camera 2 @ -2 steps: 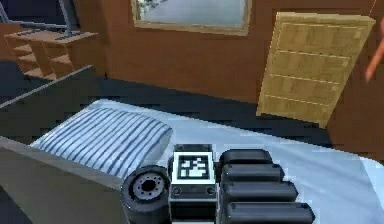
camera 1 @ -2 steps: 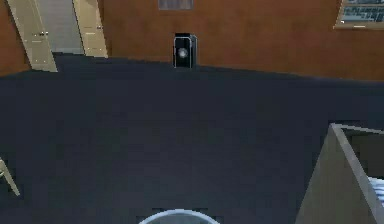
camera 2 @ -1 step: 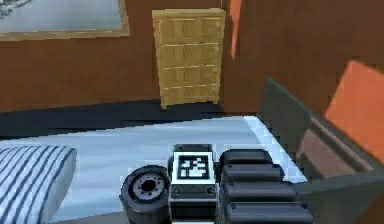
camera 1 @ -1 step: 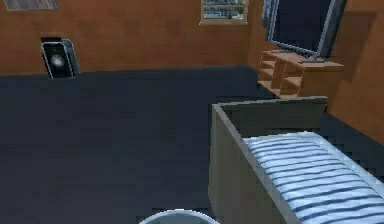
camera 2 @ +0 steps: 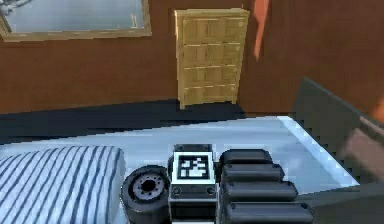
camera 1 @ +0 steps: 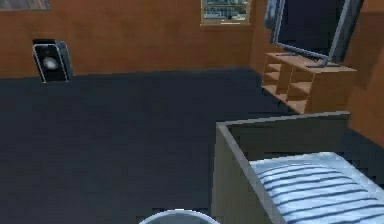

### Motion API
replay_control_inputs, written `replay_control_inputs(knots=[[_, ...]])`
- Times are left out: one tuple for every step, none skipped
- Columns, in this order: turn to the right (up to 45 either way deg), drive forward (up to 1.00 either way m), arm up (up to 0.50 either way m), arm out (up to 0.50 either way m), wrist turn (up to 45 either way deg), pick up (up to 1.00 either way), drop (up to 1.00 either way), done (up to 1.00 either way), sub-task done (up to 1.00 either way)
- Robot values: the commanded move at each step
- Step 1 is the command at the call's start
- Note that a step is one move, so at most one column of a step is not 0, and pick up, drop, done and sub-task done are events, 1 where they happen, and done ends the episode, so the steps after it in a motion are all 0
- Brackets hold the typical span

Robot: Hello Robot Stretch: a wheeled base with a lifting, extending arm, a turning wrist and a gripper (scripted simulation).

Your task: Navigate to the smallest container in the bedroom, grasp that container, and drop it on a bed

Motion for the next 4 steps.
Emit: replay_control_inputs(knots=[[-9.0, 0.00, 0.00, 0.00, 0.0, 0.00, 0.00, 0.00, 0.00], [0.0, 0.00, 0.00, 0.30, 0.0, 0.00, 0.00, 0.00, 0.00], [0.0, 0.00, 0.00, 0.00, 45.0, 0.00, 0.00, 0.00, 0.00], [0.0, 0.00, 0.00, 0.00, 45.0, 0.00, 0.00, 0.00, 0.00]])
